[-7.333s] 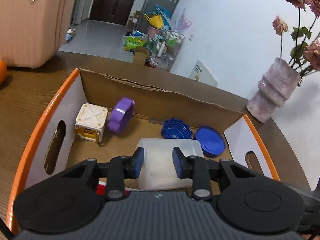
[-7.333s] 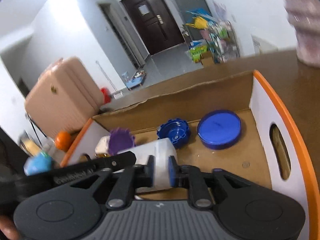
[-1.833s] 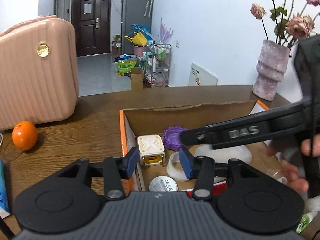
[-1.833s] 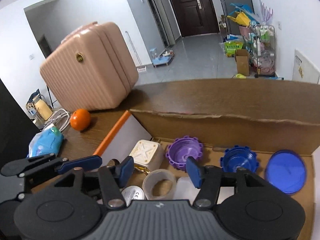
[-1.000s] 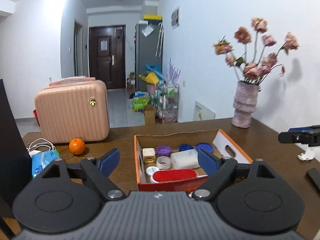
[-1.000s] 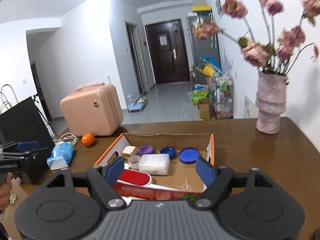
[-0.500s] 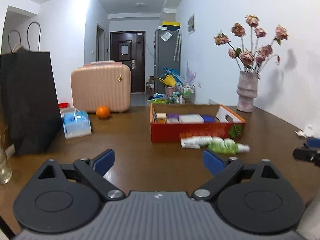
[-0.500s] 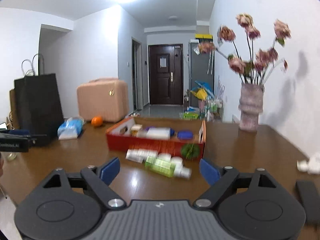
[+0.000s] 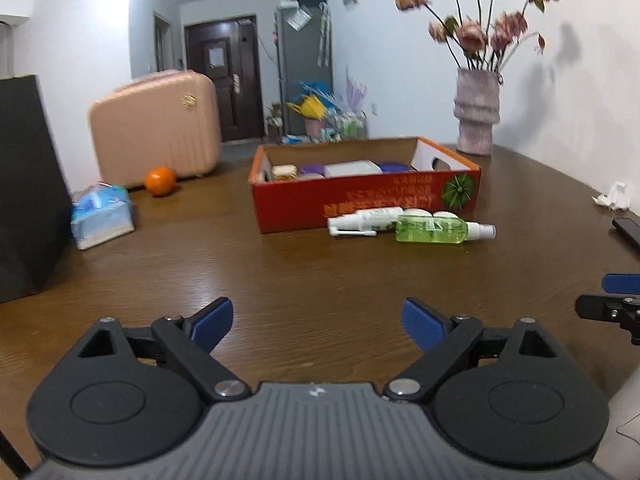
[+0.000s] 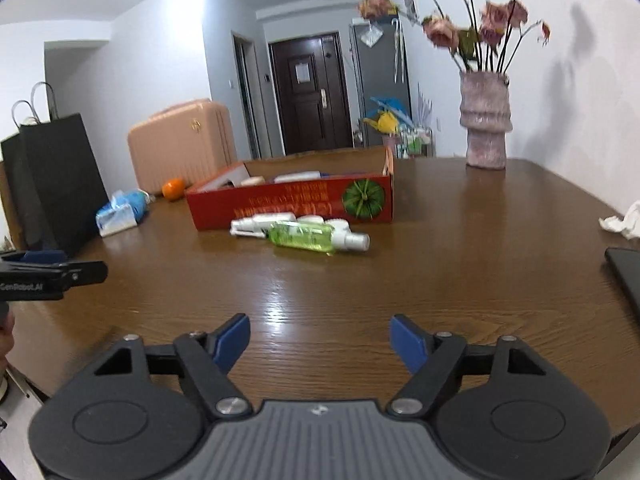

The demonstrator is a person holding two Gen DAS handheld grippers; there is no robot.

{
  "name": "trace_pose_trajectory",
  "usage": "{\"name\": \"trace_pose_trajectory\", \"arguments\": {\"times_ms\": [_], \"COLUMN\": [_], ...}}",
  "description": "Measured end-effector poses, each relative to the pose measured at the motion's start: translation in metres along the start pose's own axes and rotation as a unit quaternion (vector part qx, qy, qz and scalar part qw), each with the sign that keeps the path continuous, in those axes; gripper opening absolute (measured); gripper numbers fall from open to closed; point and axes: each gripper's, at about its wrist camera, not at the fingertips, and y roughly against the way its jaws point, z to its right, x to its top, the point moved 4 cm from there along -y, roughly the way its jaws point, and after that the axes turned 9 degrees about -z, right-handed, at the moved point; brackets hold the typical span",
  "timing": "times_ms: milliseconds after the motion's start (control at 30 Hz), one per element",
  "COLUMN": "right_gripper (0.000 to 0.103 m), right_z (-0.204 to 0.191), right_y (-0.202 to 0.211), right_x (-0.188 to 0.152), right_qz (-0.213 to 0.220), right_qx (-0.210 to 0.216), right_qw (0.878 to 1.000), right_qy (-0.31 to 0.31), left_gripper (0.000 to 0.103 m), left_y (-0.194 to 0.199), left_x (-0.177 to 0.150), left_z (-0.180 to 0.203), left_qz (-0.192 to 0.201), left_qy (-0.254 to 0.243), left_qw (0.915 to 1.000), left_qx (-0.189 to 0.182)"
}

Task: Organize rigid objects
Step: 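Withdraw both tools from the box toward the bottles, then grasp the white spray bottle with the left tool while the right tool grasps the green bottle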

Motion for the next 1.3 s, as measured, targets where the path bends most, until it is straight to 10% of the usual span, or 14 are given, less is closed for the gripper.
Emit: {"name": "trace_pose_trajectory", "arguments": {"times_ms": [167, 300, 733, 967, 1300], "right_gripper": [0.068, 0.068, 0.057, 0.047, 0.036], "right_z": [0.010, 0.003, -0.013, -0.013, -0.021], "right_y": [-0.033, -0.073, -0.149, -0.169, -0.159], "right_x": [0.030, 0.056, 0.115, 0.111, 0.087], "right_qz": [-0.009, -0.028, -0.026, -0.040, -0.069], "right_qx": [-0.002, -0.021, 0.010, 0.016, 0.037], "right_qw": [1.000, 0.997, 0.989, 0.988, 0.989], "right_qy": [0.010, 0.065, 0.147, 0.147, 0.128], "left_gripper": [0.090, 0.090, 0.065, 0.039, 0.055], "left_y": [-0.051, -0.108, -0.198, -0.201, -0.188], "left_x": [0.030, 0.062, 0.104, 0.089, 0.086], "left_z": [0.010, 0.025, 0.030, 0.029, 0.029], "left_qz": [-0.013, 0.002, 0.007, -0.030, -0.079], "left_qy": [-0.014, -0.116, -0.212, -0.192, -0.116], "left_qw": [0.9998, 0.9930, 0.9612, 0.9668, 0.9801], "left_qx": [-0.002, -0.022, -0.176, -0.166, -0.141]}}
